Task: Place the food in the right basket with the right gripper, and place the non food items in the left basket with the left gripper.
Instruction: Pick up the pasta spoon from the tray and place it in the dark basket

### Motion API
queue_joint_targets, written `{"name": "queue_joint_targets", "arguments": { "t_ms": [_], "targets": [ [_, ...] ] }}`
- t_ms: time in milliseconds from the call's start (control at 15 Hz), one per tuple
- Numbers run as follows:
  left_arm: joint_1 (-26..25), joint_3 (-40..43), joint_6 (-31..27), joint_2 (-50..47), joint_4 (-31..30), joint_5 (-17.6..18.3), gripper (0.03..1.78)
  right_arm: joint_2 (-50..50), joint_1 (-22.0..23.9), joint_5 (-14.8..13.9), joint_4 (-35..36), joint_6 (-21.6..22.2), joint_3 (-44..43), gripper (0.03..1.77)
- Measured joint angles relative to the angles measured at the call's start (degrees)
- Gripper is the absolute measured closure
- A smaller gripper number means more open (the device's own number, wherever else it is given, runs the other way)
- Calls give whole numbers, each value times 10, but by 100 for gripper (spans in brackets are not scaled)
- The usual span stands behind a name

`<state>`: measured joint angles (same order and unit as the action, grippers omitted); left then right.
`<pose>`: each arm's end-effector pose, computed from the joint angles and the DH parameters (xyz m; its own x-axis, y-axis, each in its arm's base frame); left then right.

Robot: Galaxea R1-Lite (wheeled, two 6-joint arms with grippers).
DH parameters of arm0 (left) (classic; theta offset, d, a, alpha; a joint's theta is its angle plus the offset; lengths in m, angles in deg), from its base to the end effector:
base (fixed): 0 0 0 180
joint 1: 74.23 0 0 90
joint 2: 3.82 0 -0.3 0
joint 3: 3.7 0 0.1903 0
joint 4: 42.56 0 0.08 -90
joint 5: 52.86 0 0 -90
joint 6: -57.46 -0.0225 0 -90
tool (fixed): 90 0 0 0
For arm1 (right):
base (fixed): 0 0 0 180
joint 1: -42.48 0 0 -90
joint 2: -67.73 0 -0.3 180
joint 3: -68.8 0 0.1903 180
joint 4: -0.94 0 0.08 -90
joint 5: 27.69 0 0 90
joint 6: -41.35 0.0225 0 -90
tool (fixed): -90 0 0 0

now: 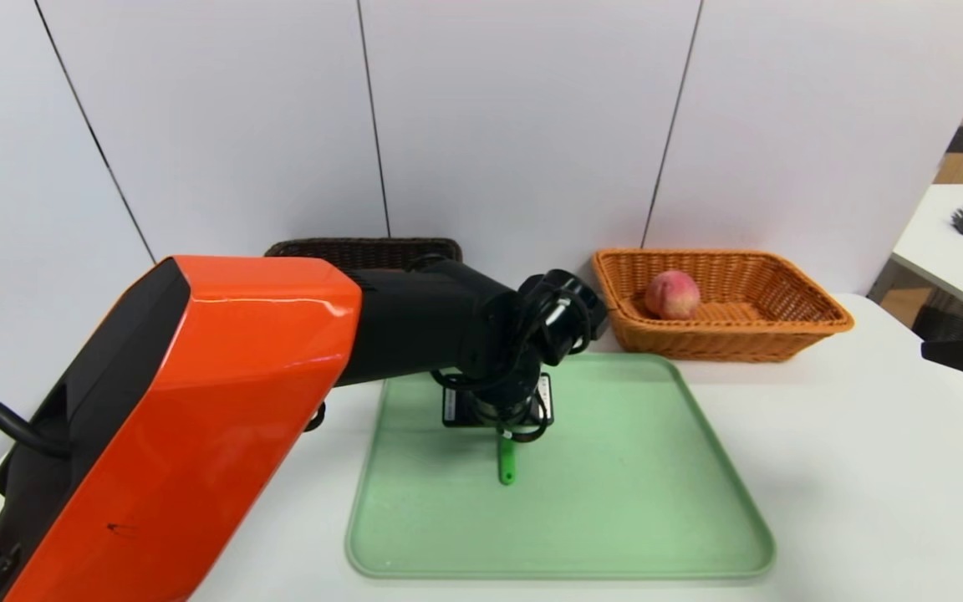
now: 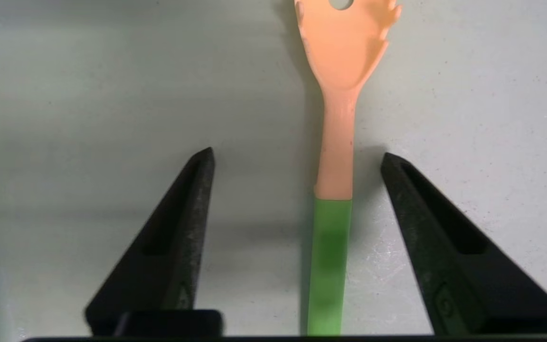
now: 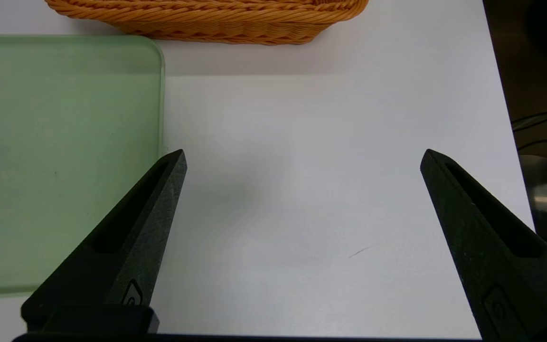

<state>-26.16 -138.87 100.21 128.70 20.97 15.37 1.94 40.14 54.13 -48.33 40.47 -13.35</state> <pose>0.3015 -0.3232 0.1418 0.5779 -0.0884 -0.8113 0.0225 0.9955 -0.0924 0.1454 0.0027 0.2717 0.8361 -0.1082 -0.5378 0.0706 0.9934 -0.0902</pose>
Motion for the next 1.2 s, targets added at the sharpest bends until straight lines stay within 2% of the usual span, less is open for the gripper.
{"name": "queue_joint_targets", "arguments": {
  "t_ms": [267,333,400,933,1200],
  "targets": [
    [0,0,1,1,0,2,109,0,0,0,0,0,-2,10],
    [-1,0,2,1,1,2,154,0,-1,0,0,0,-3,10],
    [-1,0,2,0,1,2,170,0,-1,1,0,-1,-4,10],
    [0,1,0,-8,3,4,170,1,-1,1,-2,-1,-8,10],
    [33,0,-13,-48,1,12,170,3,-1,0,-2,-1,-3,10]
  ]
}}
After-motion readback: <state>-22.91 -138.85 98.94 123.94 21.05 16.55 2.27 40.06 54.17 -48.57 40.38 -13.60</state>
